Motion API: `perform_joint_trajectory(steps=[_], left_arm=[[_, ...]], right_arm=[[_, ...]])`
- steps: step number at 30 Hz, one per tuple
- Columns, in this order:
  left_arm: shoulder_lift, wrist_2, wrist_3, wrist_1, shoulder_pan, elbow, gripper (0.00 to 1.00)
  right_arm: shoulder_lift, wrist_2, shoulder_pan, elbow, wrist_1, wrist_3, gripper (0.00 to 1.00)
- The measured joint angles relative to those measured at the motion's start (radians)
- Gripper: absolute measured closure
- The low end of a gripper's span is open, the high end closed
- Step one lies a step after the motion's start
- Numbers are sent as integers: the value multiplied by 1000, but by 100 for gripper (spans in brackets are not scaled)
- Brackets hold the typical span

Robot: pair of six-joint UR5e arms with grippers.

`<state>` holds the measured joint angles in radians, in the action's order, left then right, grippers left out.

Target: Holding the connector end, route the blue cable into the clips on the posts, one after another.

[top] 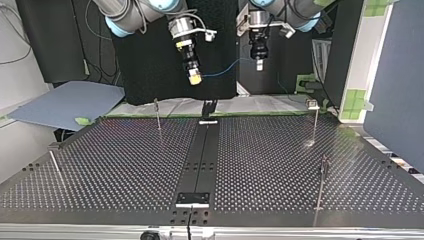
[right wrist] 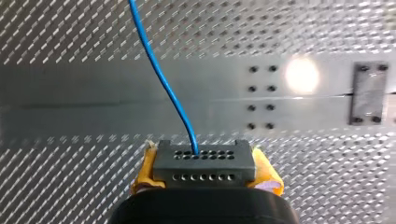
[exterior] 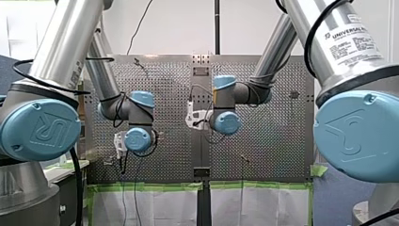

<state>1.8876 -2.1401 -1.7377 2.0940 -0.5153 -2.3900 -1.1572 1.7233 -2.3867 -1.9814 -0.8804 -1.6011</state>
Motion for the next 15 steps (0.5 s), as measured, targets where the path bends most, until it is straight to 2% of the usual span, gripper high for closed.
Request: perform_joint_trajectory(steps=[2, 5, 8, 15], left_arm=[[-21, -9, -6, 21, 4, 0, 100], [-49, -21, -9, 50, 8, 0, 100], [-76, -26, -15, 76, 17, 0, 100], [-144, -25, -21, 144, 40, 22, 100]], right_arm=[[-21, -17, 1, 2, 2, -20, 100], [-50, -27, 2, 8, 13, -39, 100], [-75, -30, 5, 19, 27, -46, 100], [-122, -31, 11, 31, 34, -48, 100]])
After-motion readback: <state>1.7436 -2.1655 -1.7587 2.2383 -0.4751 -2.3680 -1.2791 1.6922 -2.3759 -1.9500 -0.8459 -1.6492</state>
